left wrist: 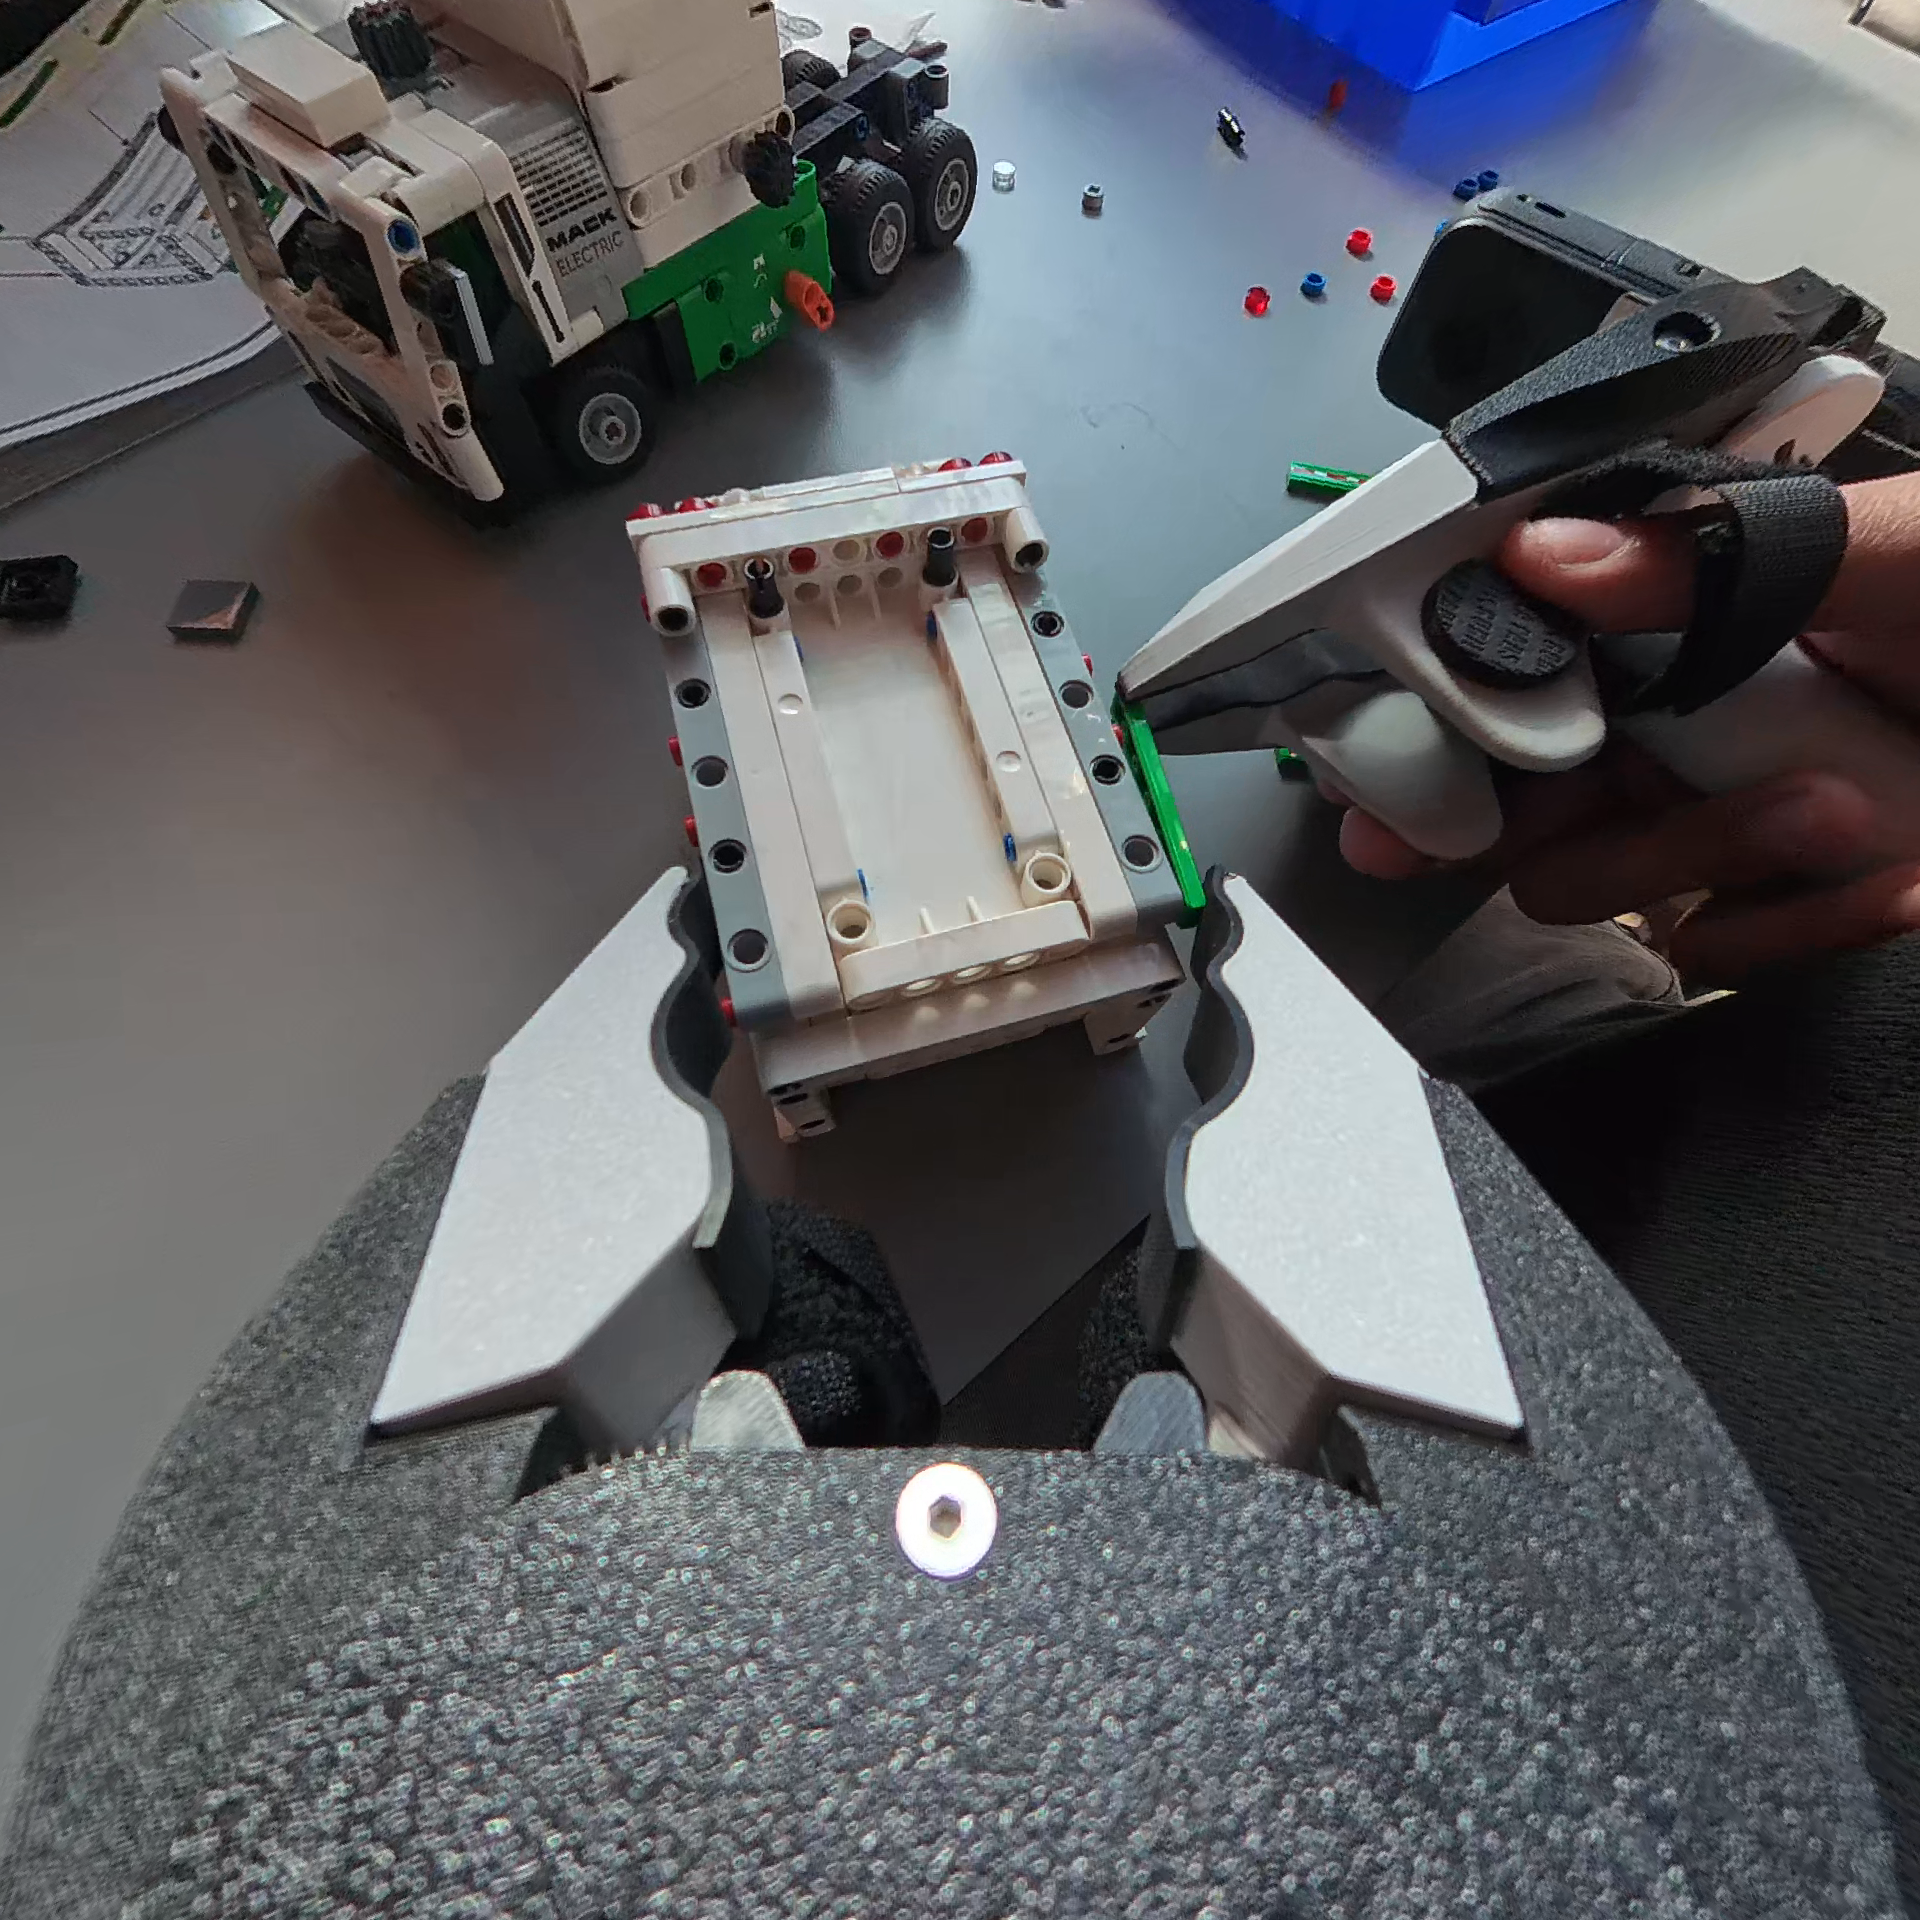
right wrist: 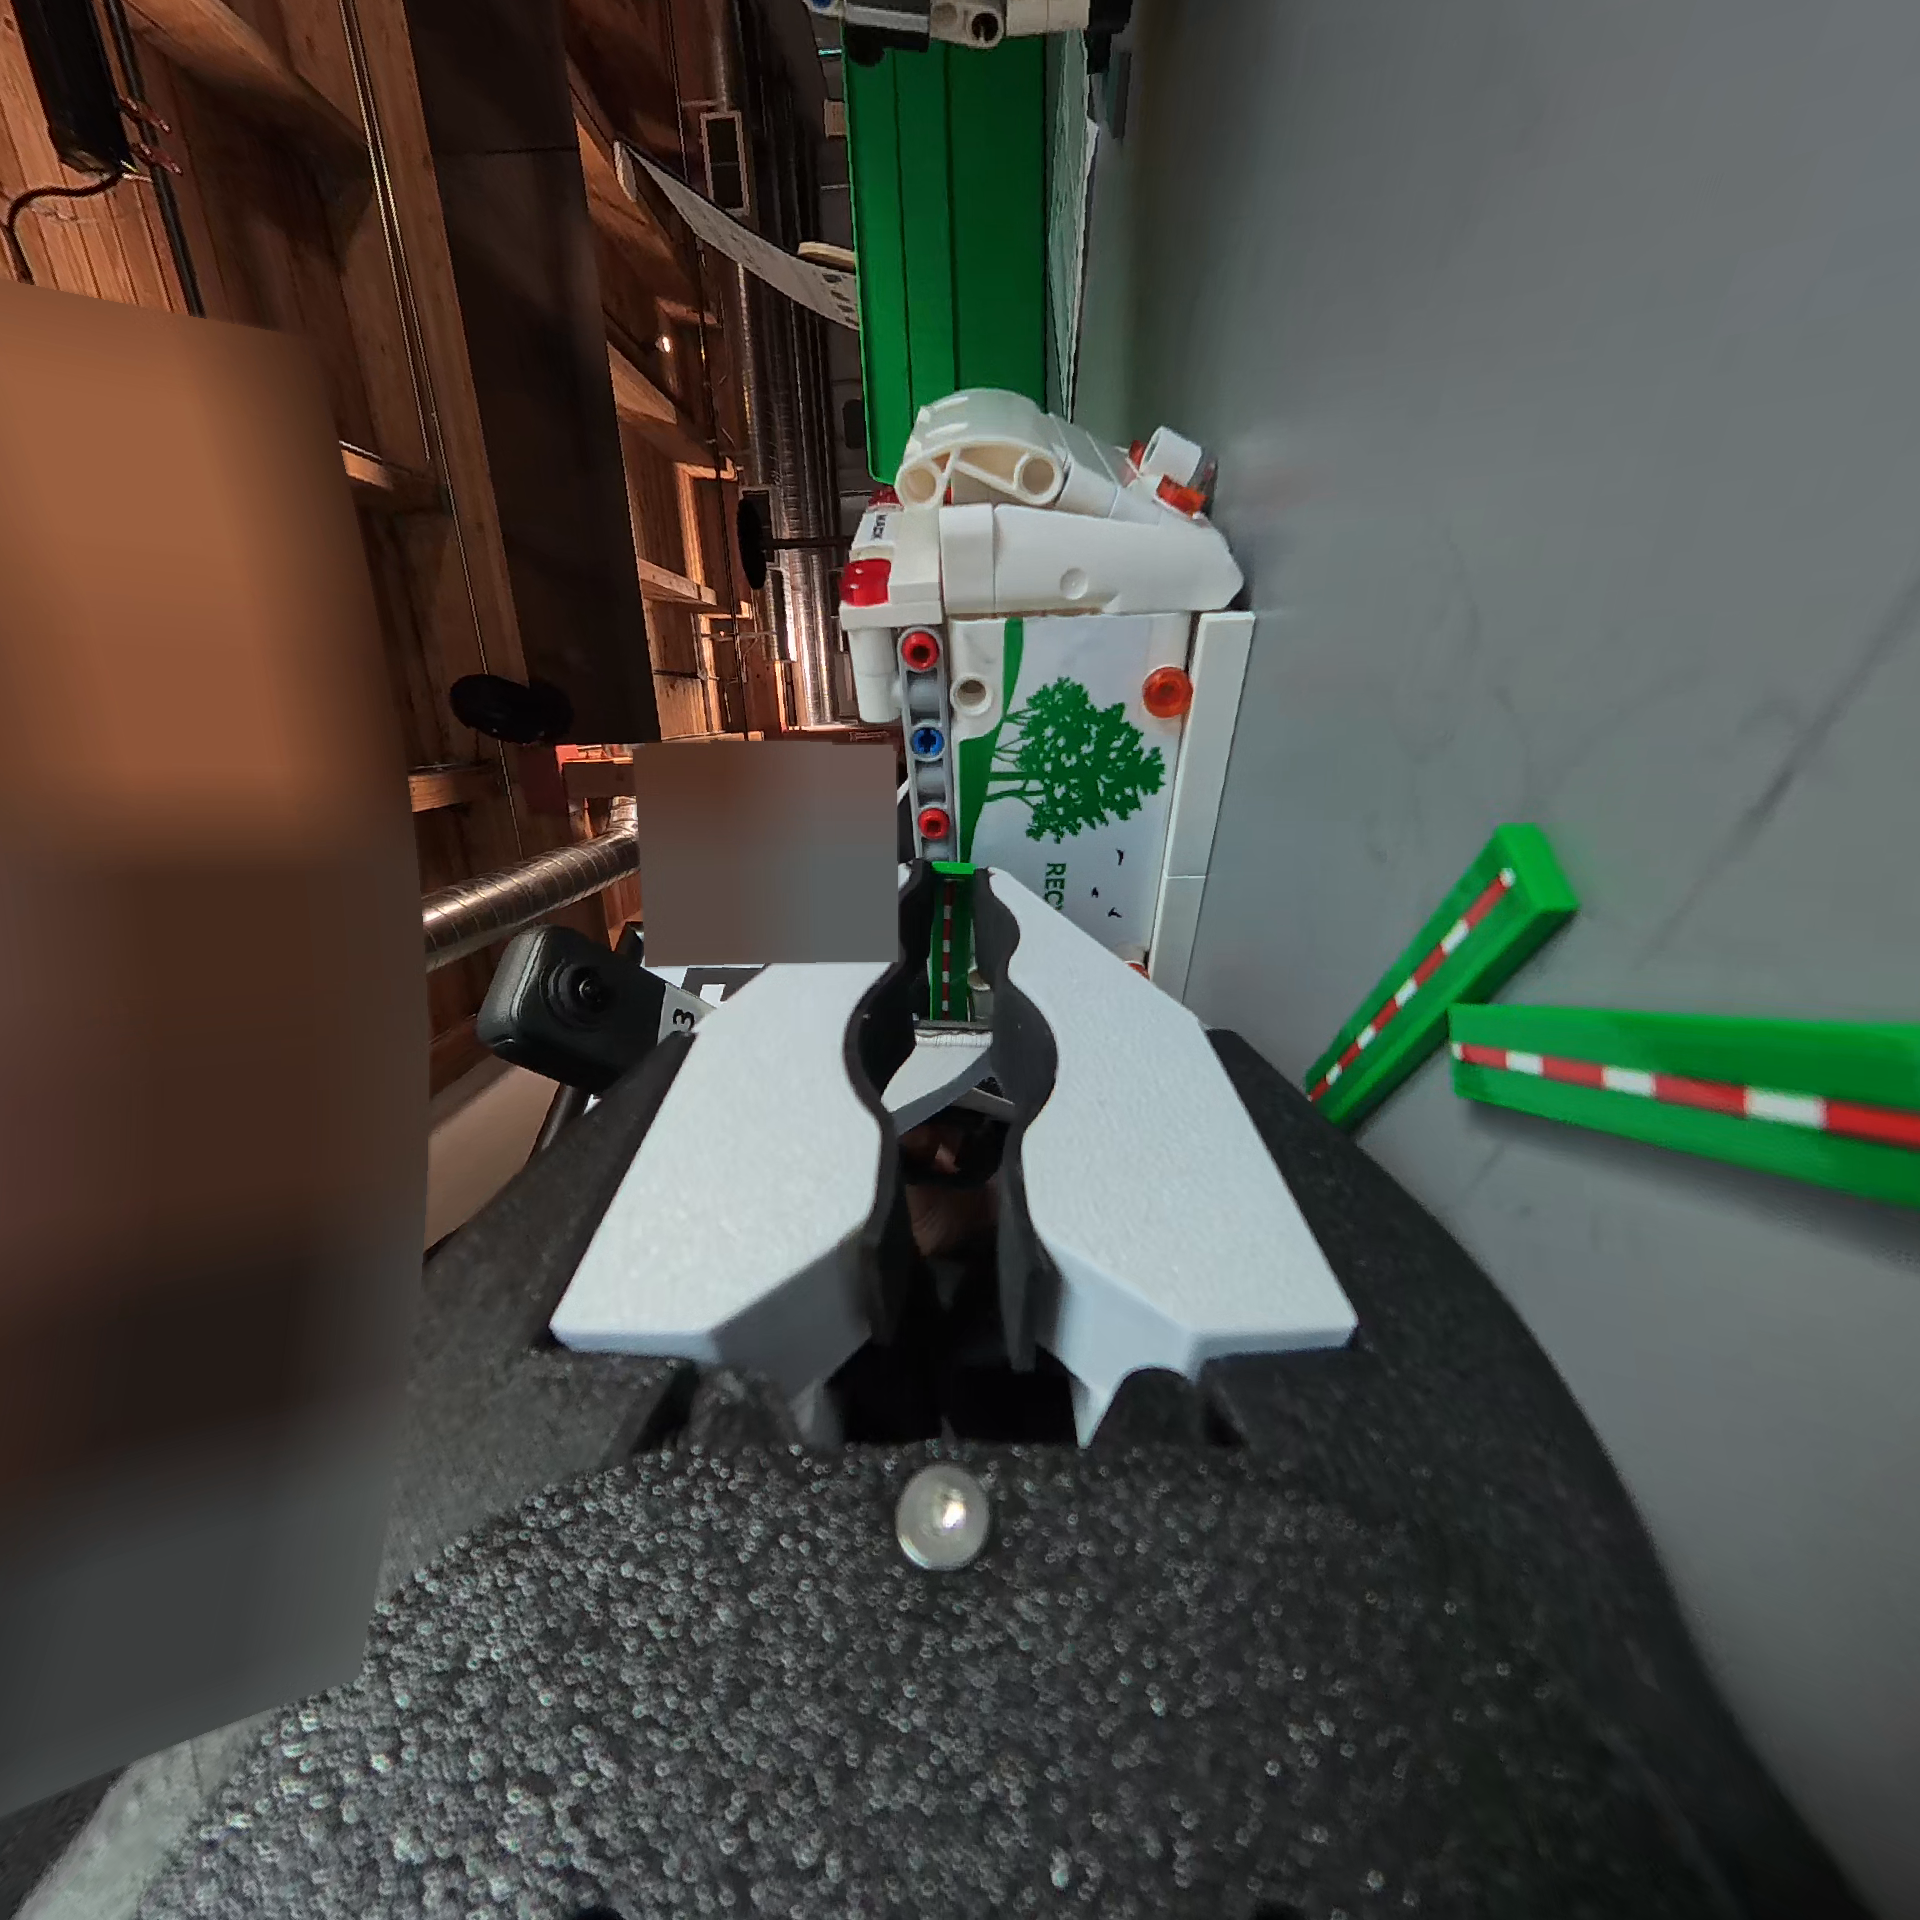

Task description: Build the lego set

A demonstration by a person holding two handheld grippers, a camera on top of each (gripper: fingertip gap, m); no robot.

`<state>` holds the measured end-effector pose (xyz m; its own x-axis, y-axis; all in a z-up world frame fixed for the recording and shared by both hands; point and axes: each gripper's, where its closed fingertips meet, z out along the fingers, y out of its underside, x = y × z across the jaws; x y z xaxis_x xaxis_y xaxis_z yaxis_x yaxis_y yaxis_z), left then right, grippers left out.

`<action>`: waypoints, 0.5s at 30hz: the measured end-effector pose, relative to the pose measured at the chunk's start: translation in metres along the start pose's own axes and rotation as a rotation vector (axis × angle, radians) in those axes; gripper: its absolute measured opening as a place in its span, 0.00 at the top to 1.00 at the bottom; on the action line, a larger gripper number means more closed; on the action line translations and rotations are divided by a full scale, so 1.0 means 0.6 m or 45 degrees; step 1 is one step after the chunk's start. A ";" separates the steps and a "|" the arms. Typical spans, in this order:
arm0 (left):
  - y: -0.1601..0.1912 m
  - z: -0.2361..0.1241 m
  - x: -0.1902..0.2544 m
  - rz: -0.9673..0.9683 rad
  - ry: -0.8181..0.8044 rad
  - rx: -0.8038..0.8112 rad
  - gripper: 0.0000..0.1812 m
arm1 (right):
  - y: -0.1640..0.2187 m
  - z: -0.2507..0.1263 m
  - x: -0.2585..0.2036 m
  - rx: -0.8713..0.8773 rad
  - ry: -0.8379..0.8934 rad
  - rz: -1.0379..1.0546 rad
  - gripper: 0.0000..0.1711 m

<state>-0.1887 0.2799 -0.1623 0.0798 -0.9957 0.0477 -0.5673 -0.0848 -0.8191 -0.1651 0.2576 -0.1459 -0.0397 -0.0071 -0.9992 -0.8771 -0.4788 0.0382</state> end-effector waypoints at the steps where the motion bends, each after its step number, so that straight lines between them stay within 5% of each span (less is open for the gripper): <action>1: 0.000 0.000 0.000 0.001 0.000 -0.002 0.50 | 0.000 0.001 -0.001 -0.004 -0.006 -0.001 0.96; 15: 0.002 0.001 0.002 0.017 0.006 -0.034 0.51 | -0.001 0.006 -0.005 -0.023 -0.009 -0.078 0.96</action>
<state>-0.1891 0.2786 -0.1636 0.0682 -0.9969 0.0396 -0.5898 -0.0724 -0.8043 -0.1663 0.2610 -0.1429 0.0107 0.0291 -0.9995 -0.8691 -0.4941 -0.0237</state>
